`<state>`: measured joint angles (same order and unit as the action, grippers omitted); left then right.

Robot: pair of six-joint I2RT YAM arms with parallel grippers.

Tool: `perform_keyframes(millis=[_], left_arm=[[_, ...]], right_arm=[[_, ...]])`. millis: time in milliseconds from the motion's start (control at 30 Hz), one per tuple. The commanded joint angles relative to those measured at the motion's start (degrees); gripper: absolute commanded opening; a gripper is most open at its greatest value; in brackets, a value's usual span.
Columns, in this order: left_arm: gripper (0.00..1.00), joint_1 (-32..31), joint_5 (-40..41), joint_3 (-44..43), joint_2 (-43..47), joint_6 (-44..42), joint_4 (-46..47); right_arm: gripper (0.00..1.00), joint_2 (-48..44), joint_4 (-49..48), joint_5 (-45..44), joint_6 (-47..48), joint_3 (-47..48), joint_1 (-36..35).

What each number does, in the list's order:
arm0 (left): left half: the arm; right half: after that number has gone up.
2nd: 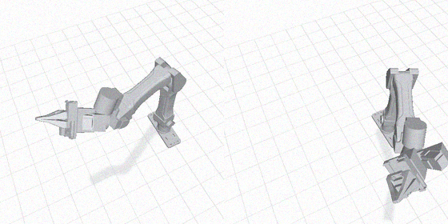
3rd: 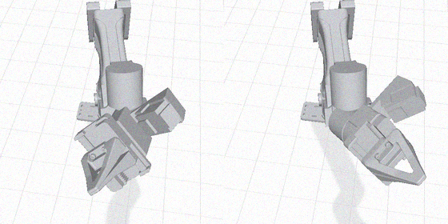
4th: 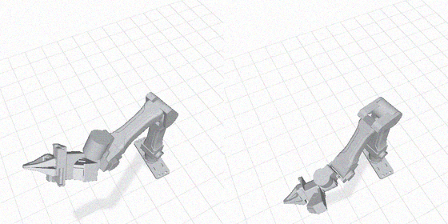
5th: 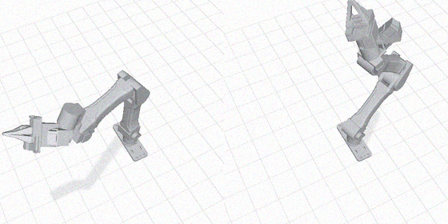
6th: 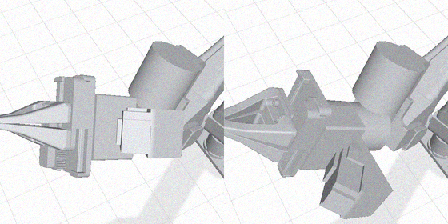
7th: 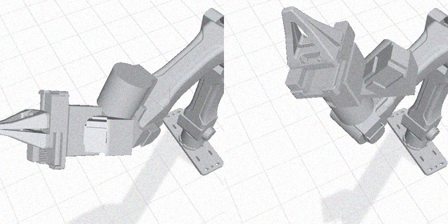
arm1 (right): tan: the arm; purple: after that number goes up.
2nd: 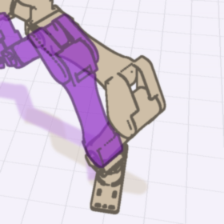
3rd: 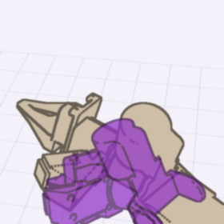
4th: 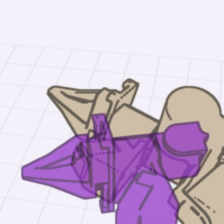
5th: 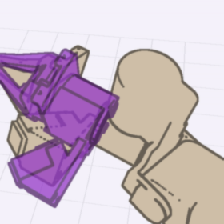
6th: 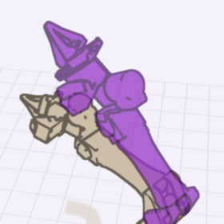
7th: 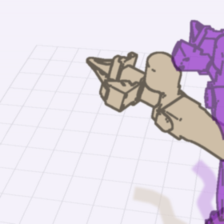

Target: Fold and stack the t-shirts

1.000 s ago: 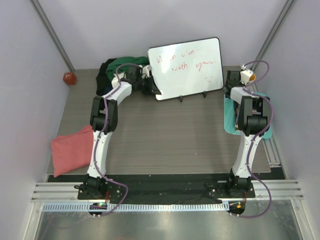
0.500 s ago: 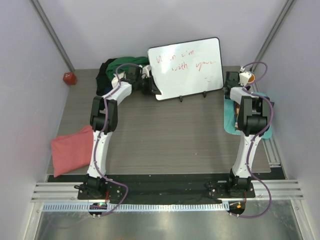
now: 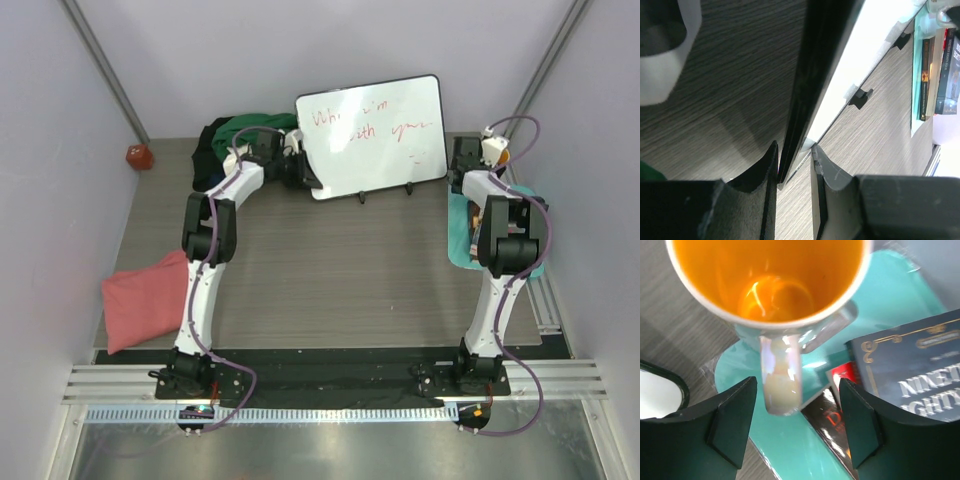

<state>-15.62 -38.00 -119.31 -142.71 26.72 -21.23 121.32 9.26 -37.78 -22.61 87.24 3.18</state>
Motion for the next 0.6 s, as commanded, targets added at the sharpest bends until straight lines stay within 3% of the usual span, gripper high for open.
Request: perform_keyframes(millis=[0,233,567], left_arm=[[0.00,0.85,7.50,-4.61,-3.62,2.46,-6.36],[0.00,-0.11,8.29,-14.98,-8.98,2.72,-11.37],[0.00,-3.19,8.20,-19.74,-10.48,2.55,-11.46]], right_arm=[[0.72,-8.28,0.41,-4.50,-0.50,0.12,-0.10],[0.73,-16.02,0.06,-3.97,-1.21,-2.07,-0.28],[0.73,-24.11,-3.80,0.24,0.81,-6.29,-1.42]])
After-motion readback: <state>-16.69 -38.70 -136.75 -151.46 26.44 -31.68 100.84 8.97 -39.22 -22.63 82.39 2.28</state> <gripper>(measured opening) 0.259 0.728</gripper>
